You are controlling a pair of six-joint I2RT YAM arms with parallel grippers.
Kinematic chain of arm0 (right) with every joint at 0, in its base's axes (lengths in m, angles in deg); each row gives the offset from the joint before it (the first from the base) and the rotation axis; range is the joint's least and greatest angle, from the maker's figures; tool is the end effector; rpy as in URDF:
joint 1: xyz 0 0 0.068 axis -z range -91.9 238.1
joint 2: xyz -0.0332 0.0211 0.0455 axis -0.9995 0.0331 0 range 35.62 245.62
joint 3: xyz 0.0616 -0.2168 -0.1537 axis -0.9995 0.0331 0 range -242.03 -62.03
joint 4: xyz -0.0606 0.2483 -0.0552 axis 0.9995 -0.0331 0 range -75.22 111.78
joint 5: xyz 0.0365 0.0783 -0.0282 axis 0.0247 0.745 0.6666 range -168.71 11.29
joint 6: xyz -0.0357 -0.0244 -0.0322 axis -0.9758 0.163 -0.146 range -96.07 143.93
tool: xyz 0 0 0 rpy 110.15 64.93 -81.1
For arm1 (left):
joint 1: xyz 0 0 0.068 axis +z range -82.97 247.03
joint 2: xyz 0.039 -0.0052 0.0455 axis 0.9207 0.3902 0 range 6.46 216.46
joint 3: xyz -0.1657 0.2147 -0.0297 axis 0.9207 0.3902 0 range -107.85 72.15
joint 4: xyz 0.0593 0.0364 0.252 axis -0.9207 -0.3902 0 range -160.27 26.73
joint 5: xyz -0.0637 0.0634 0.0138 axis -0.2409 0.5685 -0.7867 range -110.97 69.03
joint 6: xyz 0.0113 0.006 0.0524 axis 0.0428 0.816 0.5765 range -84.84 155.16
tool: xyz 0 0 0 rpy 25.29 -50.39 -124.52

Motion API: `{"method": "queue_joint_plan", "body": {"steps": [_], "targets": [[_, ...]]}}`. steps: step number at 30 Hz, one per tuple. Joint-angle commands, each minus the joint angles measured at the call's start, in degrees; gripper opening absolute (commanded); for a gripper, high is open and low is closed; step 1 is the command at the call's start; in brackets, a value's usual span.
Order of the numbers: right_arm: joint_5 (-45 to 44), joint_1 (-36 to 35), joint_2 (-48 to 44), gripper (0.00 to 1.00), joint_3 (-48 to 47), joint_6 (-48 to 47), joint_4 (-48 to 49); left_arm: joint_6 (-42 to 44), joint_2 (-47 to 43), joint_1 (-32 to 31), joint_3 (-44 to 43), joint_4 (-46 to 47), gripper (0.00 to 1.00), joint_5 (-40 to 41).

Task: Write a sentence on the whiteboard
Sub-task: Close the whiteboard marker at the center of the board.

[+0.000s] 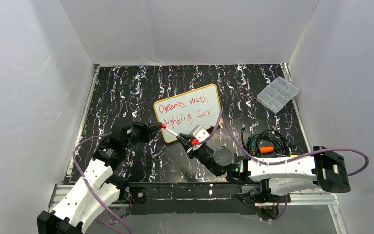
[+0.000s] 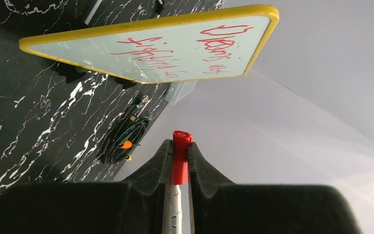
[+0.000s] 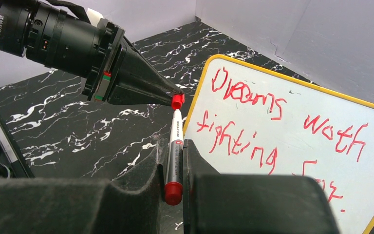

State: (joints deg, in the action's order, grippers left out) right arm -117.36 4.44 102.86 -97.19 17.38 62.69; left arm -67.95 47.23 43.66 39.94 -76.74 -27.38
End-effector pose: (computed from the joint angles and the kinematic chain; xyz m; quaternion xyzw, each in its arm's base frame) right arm 0.0505 0.2540 0.2932 -0.2575 0.6114 0.2783 0.6946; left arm 0.1569 -0.0721 0.2677 -0.5067 0.6555 -0.5192 0.2099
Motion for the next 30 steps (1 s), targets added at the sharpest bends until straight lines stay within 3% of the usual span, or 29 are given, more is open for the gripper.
{"method": "queue_joint_plan", "body": {"steps": [1, 30], "targets": [[-1.1, -0.4, 0.6, 0.01, -3.0, -1.1, 4.1, 0.1, -0.5, 0.3, -0.1, -0.3, 0.0, -0.7], [-3.0, -0.4, 4.6, 0.01, -4.0, -3.4, 6.7, 0.1, -0.8, 0.2, 0.0, 0.3, 0.0, -1.7]]}}
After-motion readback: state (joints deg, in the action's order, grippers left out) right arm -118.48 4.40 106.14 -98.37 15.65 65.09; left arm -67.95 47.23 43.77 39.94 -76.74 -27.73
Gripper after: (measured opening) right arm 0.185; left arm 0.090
